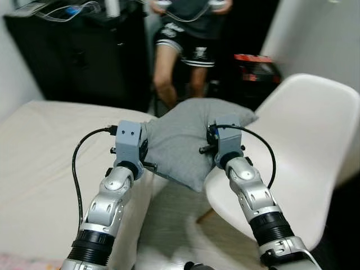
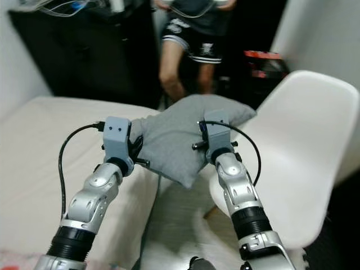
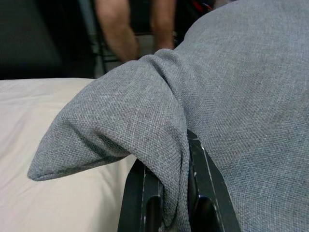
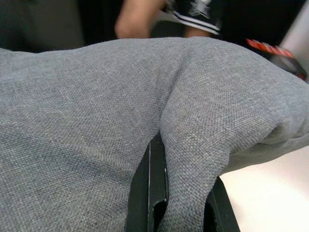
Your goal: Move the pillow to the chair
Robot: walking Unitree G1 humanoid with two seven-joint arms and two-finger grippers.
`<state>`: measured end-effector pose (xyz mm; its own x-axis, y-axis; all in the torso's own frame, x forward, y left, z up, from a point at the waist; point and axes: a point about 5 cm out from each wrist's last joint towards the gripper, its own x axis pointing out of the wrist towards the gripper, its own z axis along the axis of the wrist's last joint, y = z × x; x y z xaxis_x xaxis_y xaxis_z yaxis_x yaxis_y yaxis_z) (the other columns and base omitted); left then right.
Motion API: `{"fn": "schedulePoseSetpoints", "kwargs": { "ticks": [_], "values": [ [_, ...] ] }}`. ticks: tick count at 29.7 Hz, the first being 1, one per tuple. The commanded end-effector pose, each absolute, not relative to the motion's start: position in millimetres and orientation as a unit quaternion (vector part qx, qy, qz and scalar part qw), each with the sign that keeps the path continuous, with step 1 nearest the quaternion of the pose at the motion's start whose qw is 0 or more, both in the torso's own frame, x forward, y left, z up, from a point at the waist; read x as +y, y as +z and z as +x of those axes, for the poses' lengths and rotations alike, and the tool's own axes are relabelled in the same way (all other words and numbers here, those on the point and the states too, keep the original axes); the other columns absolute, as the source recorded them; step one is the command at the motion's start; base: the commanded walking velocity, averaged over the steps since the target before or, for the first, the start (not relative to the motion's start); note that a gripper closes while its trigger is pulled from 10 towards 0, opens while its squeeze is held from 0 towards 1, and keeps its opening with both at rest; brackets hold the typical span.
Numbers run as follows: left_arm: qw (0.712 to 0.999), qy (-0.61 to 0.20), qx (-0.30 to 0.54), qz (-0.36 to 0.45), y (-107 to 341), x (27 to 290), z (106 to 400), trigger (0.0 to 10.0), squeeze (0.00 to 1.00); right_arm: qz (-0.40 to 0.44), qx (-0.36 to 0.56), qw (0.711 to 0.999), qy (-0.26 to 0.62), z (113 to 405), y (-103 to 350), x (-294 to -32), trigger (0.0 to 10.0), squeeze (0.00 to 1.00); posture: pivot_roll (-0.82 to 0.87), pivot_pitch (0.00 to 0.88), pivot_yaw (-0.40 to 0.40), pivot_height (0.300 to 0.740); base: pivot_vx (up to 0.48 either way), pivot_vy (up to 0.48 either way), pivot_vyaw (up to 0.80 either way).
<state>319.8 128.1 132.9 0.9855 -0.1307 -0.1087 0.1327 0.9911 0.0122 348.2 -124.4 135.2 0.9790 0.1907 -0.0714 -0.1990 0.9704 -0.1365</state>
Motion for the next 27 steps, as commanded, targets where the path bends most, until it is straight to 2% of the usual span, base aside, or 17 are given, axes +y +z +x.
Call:
{"fn": "schedulePoseSetpoints", "kwargs": {
  "ticks": [1, 27],
  "values": [
    [0.997, -0.058, 0.052, 0.02, 133.0, 134.1, 318.9, 10.0, 0.0, -0.065, 0.025, 0.994, 0.082, 349.5, 138.2, -132.3, 10.0, 0.0, 0.02, 0.117, 0.014, 0.736, 0.0, 0.0, -0.8],
    [0.997, -0.049, 0.049, 0.033, 136.1, 138.9, 322.3, 10.0, 0.0, -0.045, 0.032, 0.995, 0.084, 348.5, 137.0, -128.2, 10.0, 0.0, 0.03, 0.118, 0.029, 0.736, 0.0, 0.0, -0.8]
  ]
}}
